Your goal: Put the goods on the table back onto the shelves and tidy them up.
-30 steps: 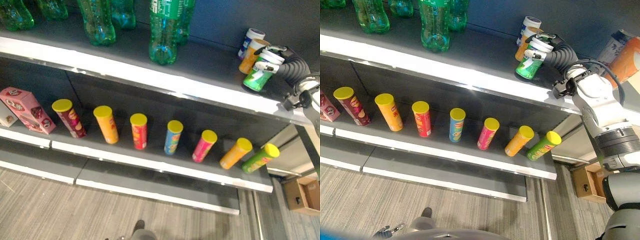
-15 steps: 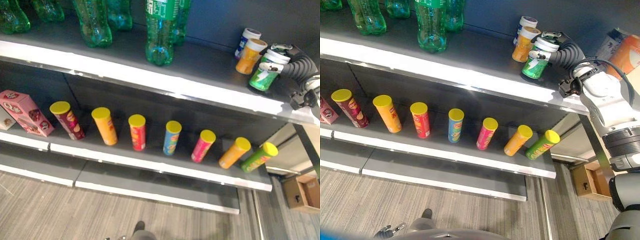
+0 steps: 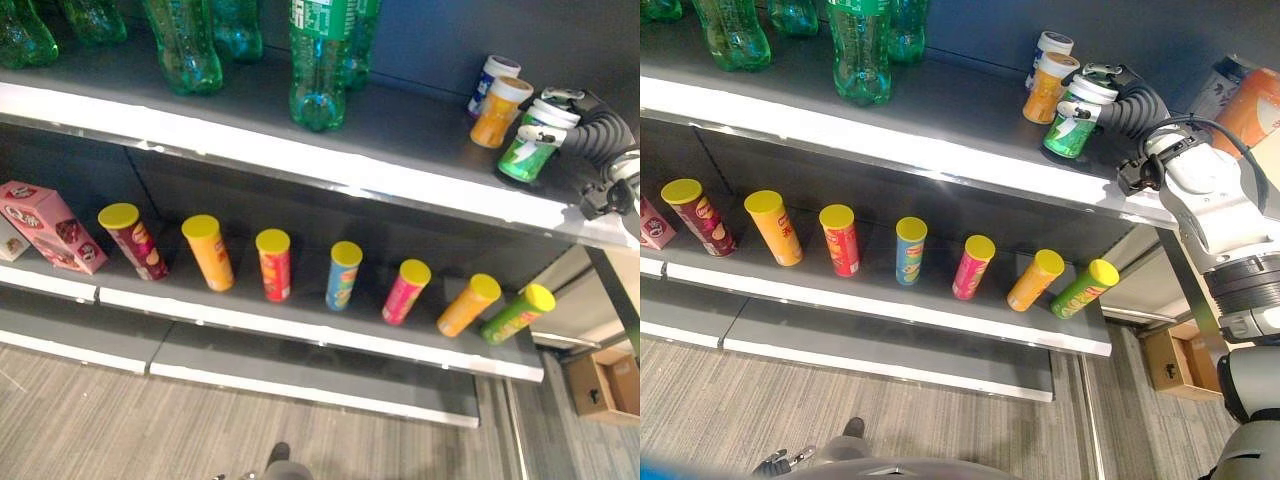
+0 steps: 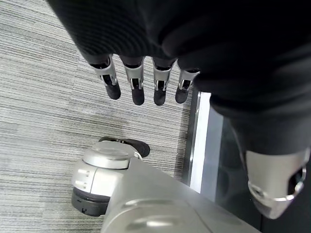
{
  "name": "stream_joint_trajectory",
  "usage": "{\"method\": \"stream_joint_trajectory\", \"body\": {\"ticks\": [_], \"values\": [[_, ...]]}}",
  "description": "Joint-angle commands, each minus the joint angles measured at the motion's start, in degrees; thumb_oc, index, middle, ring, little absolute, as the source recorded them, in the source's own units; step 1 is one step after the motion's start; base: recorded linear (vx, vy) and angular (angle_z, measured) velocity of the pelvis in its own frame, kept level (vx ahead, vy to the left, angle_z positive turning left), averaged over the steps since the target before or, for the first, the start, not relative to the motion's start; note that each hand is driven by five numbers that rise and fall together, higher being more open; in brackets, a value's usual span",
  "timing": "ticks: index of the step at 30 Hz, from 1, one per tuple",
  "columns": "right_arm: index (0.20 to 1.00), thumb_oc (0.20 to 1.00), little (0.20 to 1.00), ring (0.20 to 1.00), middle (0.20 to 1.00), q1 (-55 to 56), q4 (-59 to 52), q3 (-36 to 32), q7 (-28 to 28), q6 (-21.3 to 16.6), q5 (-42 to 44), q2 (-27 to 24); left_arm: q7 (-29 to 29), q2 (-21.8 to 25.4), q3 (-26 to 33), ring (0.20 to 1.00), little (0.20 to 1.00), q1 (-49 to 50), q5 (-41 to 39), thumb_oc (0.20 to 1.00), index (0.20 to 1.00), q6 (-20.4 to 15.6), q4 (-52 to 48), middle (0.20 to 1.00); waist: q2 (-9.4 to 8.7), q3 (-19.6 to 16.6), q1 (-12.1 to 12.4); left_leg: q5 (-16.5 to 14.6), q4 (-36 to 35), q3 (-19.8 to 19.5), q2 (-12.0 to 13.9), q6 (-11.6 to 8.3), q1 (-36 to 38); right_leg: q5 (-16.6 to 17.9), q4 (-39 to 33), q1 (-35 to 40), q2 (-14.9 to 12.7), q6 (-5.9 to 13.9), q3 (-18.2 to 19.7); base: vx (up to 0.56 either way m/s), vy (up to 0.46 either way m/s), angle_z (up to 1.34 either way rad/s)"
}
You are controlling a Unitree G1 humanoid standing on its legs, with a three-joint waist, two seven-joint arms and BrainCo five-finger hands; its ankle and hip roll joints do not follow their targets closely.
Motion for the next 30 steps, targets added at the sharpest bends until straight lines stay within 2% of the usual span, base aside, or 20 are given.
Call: {"method": "stream_joint_trajectory", "body": {"ticks": [1, 21, 25, 26, 28, 29, 30], "values": [[1.000, 1.000, 1.000, 1.000, 1.000, -3.74, 0.43, 1.16, -2.89, -3.31, -1.54, -0.74, -0.41, 1.73, -1.63, 1.000, 1.000, -0.58, -0.75, 1.000, 1.000, -1.00, -1.20, 1.000, -0.74, -1.30, 1.17, -6.24, 0.81, 4.90, 0.36, 0.76, 1.11, -2.25, 5.77, -5.12, -1.40, -2.00, 1.78, 0.00, 0.000, 0.00], [1.000, 1.000, 1.000, 1.000, 1.000, -4.31, 2.38, -5.58, -7.56, -4.97, -0.47, -2.33, -0.60, 1.62, -1.81, 1.000, 1.000, 0.44, -1.48, 1.000, 1.000, -0.81, -4.38, 1.000, -0.75, -1.59, 0.96, -6.59, 0.81, 4.95, 0.44, 0.84, 1.42, -2.31, 5.57, -4.83, -1.20, -1.93, 2.16, 0.00, 0.000, 0.00], [1.000, 1.000, 1.000, 1.000, 1.000, -2.06, -0.10, -10.60, -9.85, -6.44, -0.06, -3.27, -0.22, 1.24, -1.39, 1.000, 1.000, 0.37, -1.61, 1.000, 1.000, -0.74, -4.62, 1.000, -0.52, -1.75, 0.41, -6.71, 0.71, 4.90, 0.46, 0.86, 1.58, -2.36, 5.59, -4.85, -1.09, -1.90, 2.17, 0.00, 0.000, 0.00], [1.000, 1.000, 1.000, 1.000, 1.000, 2.48, -6.60, -17.28, -12.61, -8.08, -3.51, -3.96, 0.20, 0.68, -0.32, 1.000, 1.000, 0.51, -1.14, 1.000, 1.000, -0.76, -4.71, 1.000, 0.04, -2.03, -0.52, -6.86, 0.74, 4.97, 0.43, 0.93, 1.59, -2.50, 5.50, -4.91, -1.01, -1.82, 2.47, 0.00, 0.000, 0.00], [1.000, 1.000, 1.000, 1.000, 1.000, 3.26, -7.00, -17.98, -12.67, -7.95, -3.63, -3.87, 0.20, 0.89, -0.45, 1.000, 1.000, 0.50, -1.13, 1.000, 1.000, -0.75, -4.72, 1.000, -0.11, -2.04, -0.34, -6.86, 0.75, 4.96, 0.43, 0.92, 1.59, -2.50, 5.50, -4.91, -1.01, -1.82, 2.46, 0.00, 0.000, 0.00], [1.000, 1.000, 1.000, 1.000, 1.000, 7.42, -11.86, -23.06, -14.64, -8.93, -7.14, -3.87, 0.44, 0.23, 0.12, 1.000, 1.000, 0.31, -0.54, 1.000, 1.000, -0.86, -4.59, 1.000, 0.35, -2.22, -1.16, -6.98, 0.69, 5.08, 0.45, 0.99, 1.71, -2.54, 5.51, -4.91, -1.04, -1.75, 2.62, 0.00, 0.000, 0.00], [1.000, 1.000, 1.000, 1.000, 1.000, 7.79, -12.02, -23.40, -14.64, -8.89, -7.16, -3.83, 0.43, 0.34, 0.03, 1.000, 1.000, 0.30, -0.55, 1.000, 1.000, -0.86, -4.59, 1.000, 0.28, -2.22, -1.02, -6.98, 0.69, 5.10, 0.45, 0.99, 1.71, -2.54, 5.51, -4.92, -1.04, -1.75, 2.63, 0.00, 0.000, 0.00]]}}
